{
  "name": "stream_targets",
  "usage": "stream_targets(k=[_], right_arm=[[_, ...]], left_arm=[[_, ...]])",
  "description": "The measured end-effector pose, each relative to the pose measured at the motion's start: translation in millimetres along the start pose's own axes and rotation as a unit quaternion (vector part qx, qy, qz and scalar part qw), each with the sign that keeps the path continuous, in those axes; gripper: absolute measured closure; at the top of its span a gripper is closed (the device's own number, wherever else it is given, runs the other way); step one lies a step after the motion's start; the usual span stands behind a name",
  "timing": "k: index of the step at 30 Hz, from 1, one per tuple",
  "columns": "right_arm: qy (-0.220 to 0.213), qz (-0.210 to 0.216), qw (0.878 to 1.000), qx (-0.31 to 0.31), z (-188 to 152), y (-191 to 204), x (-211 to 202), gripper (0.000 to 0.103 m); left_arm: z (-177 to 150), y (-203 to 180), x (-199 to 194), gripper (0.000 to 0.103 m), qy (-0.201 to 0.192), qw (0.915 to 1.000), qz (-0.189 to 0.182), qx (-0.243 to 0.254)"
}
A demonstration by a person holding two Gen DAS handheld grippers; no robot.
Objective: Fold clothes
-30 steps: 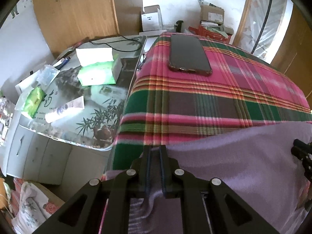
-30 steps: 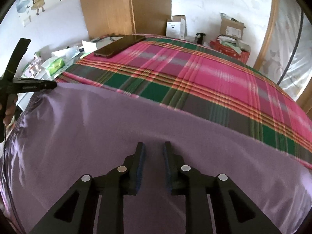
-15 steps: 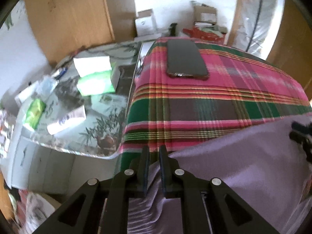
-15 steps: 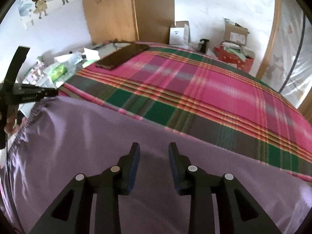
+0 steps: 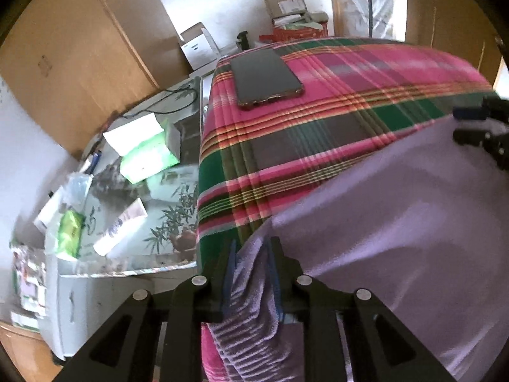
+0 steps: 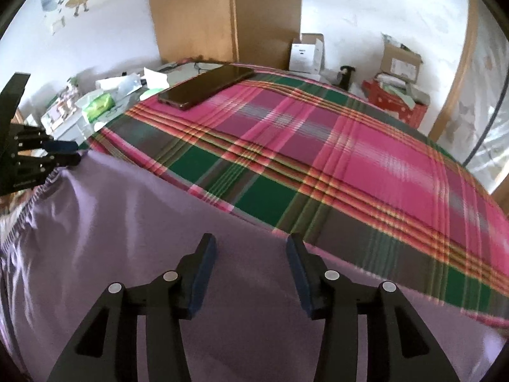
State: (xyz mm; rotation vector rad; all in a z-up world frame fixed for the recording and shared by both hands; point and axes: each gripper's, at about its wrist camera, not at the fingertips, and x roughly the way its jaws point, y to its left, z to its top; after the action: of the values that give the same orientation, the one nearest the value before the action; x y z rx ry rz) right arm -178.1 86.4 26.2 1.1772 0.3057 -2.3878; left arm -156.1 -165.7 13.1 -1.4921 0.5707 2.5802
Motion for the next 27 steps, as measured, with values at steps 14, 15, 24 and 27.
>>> stream_targets(k=[14,15,24,27], right_arm=[[0.003,0.026,1.0,-0.012,9,-5,12,0.04],[0.003,0.026,1.0,-0.012,9,-5,12,0.04],[0.0,0.027,1.0,-0.016,9,-5,13,0.04],[0.001,0.032,0.999,-0.018,9,-4,12,0.046]], left_arm=[[-9,12,0,0.079,-0.033,0.9977,-0.053,0.028],[-9,13,0,0.079,-0.033,0.9976,-0.056,0.024],[-11,13,0,0.098,-0.031,0.9976,-0.062,0.011],[-11,15,-1,0.1,-0.036,0.9976,-0.06,0.003]])
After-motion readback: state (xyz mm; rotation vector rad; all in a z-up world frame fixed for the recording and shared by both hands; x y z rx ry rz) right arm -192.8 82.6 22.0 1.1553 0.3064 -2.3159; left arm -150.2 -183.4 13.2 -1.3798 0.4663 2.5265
